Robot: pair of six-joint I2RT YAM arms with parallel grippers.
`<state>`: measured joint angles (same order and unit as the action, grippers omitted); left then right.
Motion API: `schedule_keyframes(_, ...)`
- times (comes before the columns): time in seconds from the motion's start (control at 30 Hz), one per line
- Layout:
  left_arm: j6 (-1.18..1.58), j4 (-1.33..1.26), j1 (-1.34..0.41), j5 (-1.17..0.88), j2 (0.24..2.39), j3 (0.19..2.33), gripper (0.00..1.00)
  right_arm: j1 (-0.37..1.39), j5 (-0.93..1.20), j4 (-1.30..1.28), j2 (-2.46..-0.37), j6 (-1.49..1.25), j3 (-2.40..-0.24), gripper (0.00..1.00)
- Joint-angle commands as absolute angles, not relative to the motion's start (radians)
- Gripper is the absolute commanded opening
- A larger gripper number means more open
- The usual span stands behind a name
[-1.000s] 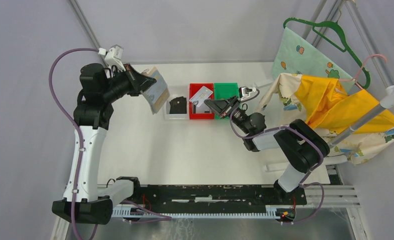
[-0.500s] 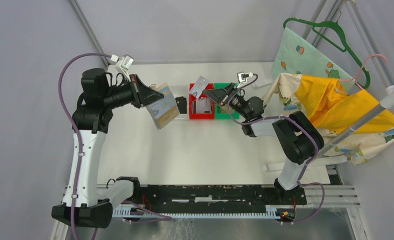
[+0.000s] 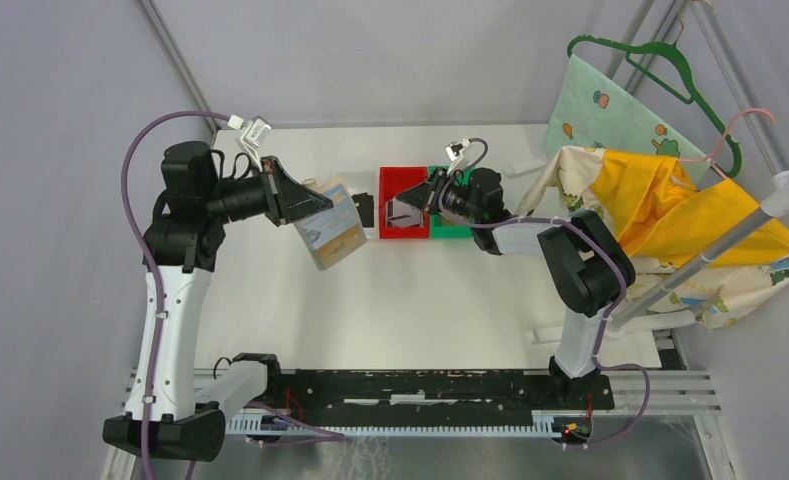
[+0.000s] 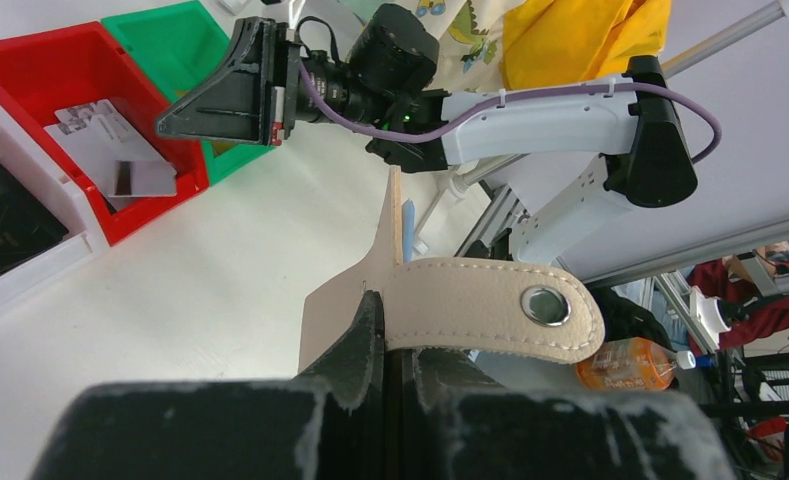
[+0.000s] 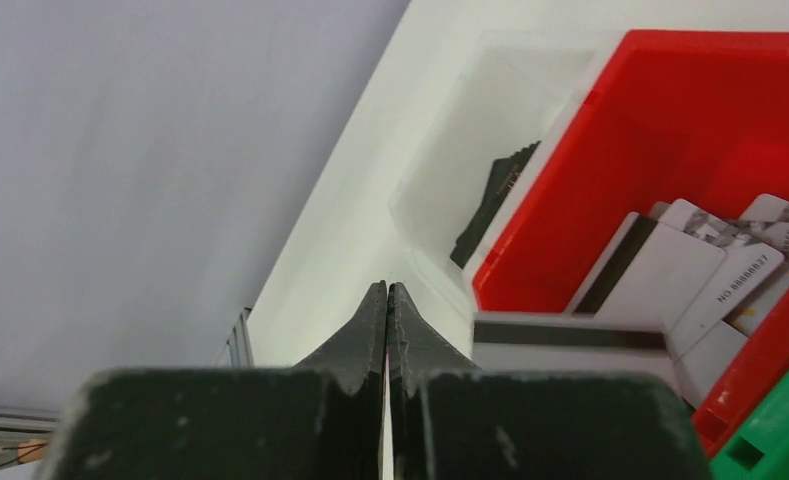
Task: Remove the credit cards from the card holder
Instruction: Place the credit card in the storage box.
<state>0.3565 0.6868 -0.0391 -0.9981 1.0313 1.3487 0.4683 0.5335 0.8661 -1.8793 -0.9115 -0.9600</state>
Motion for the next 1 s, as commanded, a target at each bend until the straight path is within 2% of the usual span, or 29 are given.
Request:
schedule_keyframes(0.0, 0.321, 0.662, -0.037, -1.043, 1.025, 1.378, 0.02, 0.465, 0.544, 0.759, -1.884, -0.794, -1.011, 0.0)
schedule_keyframes(0.23, 0.325, 0.658, -0.036, -1.046, 1.032, 1.38, 0.02, 0.465, 0.475, 0.675, -1.796, -0.7, -1.007, 0.0)
schedule_keyframes(0.43, 0.342, 0.64, -0.036, -1.047, 1.036, 1.382, 0.02, 0.48, 0.472, 0.602, -1.611, -0.581, -0.961, 0.08)
schedule_keyframes(0.53, 0.357, 0.622, -0.036, -1.049, 1.039, 1.384, 0.02, 0.509, 0.483, 0.527, -1.535, -0.521, -0.929, 0.09)
schedule_keyframes(0.63, 0.363, 0.619, -0.036, -1.061, 1.044, 1.388, 0.02, 0.55, 0.507, 0.565, -1.457, -0.505, -0.849, 0.25)
schedule_keyframes(0.8, 0.337, 0.657, -0.038, -1.149, 1.052, 1.377, 0.02, 0.572, 0.709, 0.597, -1.293, -0.445, -0.85, 0.69)
schedule_keyframes(0.87, 0.323, 0.666, -0.037, -1.18, 1.047, 1.366, 0.02, 0.573, 0.808, 0.673, -1.236, -0.478, -0.854, 0.93)
schedule_keyframes(0.9, 0.321, 0.667, -0.038, -1.195, 1.046, 1.361, 0.02, 0.576, 0.852, 0.703, -1.219, -0.506, -0.859, 0.98)
schedule_keyframes(0.97, 0.322, 0.666, -0.039, -1.224, 1.045, 1.355, 0.02, 0.592, 0.922, 0.779, -1.204, -0.565, -0.873, 0.98)
